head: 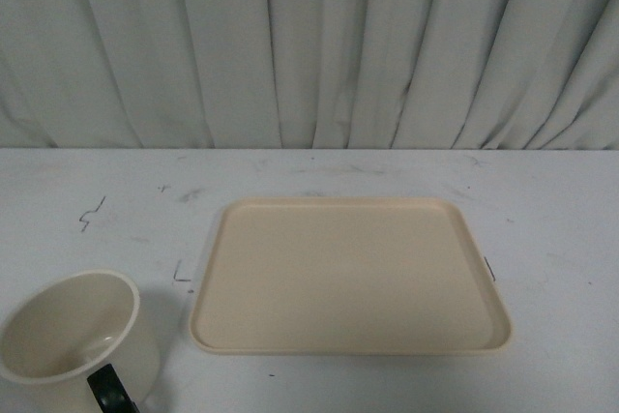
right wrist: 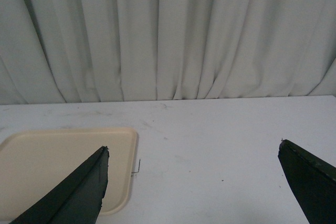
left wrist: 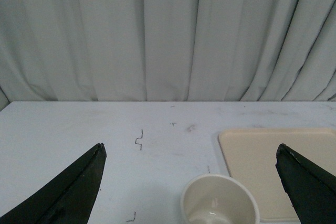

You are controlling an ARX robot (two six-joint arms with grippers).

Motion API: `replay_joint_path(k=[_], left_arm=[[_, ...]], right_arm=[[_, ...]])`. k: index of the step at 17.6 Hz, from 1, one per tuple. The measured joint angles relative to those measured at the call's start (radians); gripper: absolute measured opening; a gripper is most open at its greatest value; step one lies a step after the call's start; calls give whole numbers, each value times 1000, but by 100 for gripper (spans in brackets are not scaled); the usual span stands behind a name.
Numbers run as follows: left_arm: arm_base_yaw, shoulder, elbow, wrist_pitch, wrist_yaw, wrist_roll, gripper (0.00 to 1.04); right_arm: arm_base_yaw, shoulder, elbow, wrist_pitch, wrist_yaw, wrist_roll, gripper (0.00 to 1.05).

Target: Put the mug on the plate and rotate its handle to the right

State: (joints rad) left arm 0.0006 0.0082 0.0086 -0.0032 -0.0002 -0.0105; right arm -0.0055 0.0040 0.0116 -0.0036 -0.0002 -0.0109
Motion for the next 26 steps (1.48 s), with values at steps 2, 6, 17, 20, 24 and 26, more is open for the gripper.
replay_joint_path(k=[2,6,17,20,24,26], left_arm=[[0,0,0,0,0,0,98],[0,0,0,0,0,0,98],[-25,743,443,-400,-89,-11,98],[-14,953,520,-344,-42,-32,98],[-41,1189,614,-309,-34,-43,98],[-51,1269,634,-302,-29,-42,98]], right_arm=[[0,0,0,0,0,0,98],[0,0,0,0,0,0,98],[0,0,0,0,0,2,98],[0,0,0,0,0,2,98],[0,0,0,0,0,2,98],[0,0,0,0,0,2,98]])
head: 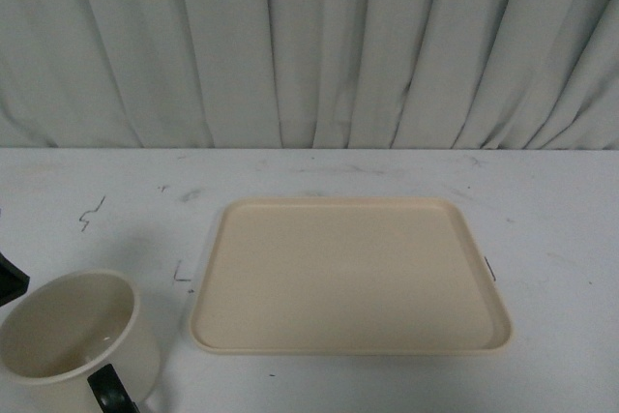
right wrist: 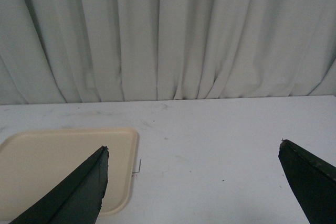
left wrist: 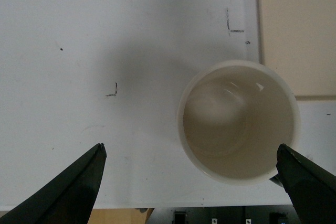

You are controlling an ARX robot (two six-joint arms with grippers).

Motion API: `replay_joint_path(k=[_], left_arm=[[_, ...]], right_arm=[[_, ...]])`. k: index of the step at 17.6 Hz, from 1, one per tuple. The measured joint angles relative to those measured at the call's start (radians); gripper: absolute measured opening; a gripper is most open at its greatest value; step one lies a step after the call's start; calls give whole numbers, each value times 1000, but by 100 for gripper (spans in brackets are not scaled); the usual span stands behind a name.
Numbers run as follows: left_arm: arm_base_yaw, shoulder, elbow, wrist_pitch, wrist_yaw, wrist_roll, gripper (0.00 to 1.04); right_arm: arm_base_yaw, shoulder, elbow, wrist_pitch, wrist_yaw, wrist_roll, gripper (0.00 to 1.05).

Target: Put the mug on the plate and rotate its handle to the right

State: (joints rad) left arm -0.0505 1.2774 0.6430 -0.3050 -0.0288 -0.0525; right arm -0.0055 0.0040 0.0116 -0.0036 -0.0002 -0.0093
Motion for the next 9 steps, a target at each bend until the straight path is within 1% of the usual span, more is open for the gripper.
replay_joint_path(k=[9], left_arm=[[1,216,70,59,2,9,98]], right_arm=[[0,0,0,0,0,0,98]])
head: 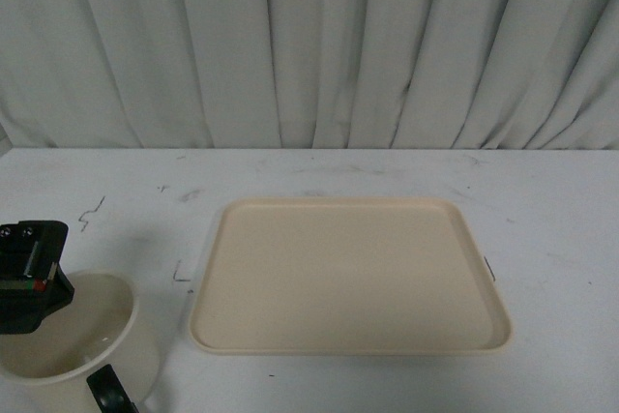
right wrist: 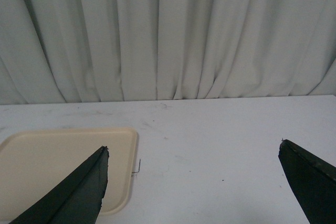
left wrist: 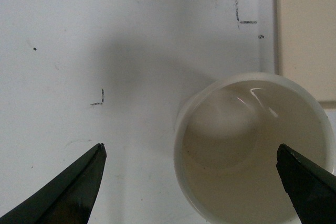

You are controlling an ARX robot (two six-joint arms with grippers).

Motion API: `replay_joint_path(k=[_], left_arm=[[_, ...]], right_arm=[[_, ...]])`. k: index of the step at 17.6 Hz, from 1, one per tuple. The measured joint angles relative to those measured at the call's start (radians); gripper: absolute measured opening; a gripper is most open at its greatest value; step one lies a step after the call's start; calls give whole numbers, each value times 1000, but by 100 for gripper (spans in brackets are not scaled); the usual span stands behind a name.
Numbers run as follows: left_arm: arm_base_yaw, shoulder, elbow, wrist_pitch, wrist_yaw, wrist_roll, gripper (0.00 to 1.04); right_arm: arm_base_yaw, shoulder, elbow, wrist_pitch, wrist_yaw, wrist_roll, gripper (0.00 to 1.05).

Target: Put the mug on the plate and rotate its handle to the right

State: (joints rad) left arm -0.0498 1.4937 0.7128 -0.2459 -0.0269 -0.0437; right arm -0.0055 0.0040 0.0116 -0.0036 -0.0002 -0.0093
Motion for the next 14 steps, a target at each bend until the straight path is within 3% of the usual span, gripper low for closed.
replay_joint_path(k=[8,11,14], left_arm=[[11,128,11,50,-63,20,95],[13,160,14,31,-79,23,68],[13,159,14,18,-79,21,34]], right_arm=[[0,0,0,0,0,0,98],[0,0,0,0,0,0,98],[0,0,0,0,0,0,98]])
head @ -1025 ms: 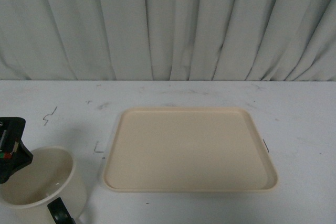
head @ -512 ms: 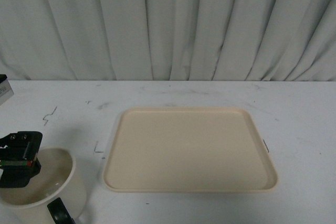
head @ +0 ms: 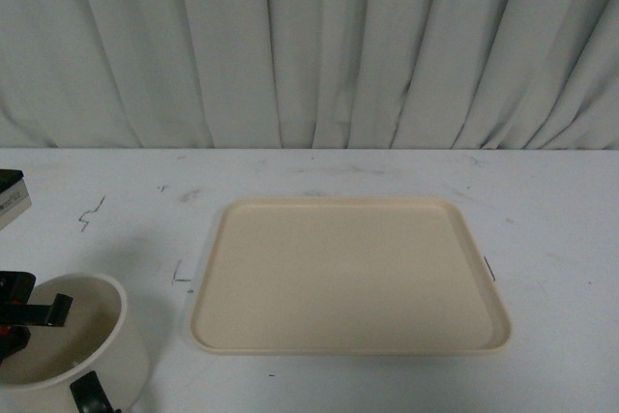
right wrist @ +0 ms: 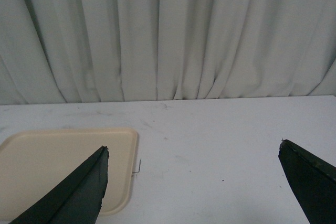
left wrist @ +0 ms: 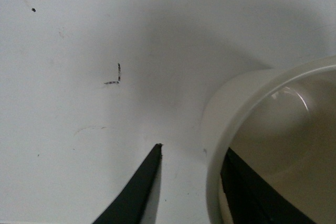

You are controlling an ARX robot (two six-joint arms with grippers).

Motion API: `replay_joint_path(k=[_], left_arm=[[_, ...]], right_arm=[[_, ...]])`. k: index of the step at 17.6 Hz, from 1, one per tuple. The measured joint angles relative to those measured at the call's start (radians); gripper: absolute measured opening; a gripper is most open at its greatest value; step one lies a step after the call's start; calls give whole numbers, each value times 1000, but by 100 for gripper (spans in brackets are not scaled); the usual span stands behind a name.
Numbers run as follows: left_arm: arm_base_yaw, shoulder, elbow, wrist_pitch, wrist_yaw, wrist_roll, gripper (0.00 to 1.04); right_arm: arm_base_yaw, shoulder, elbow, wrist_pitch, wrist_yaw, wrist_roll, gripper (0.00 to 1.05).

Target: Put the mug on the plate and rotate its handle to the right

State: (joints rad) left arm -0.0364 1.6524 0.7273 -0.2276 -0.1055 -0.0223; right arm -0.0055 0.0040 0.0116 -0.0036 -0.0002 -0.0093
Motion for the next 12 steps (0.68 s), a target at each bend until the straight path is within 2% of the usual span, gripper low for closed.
replay_joint_path(k=[3,4,7,12], left_arm=[[-3,-41,8,-49,-11,-1,6],[-7,-65,22,-68,-13,-1,3],[-48,-92,145,-128,-34,-3,3],[-267,107,436,-145,13,-53,3]], right_arm=[[0,0,0,0,0,0,98],[0,0,0,0,0,0,98],[0,0,0,0,0,0,98],[0,0,0,0,0,0,98]])
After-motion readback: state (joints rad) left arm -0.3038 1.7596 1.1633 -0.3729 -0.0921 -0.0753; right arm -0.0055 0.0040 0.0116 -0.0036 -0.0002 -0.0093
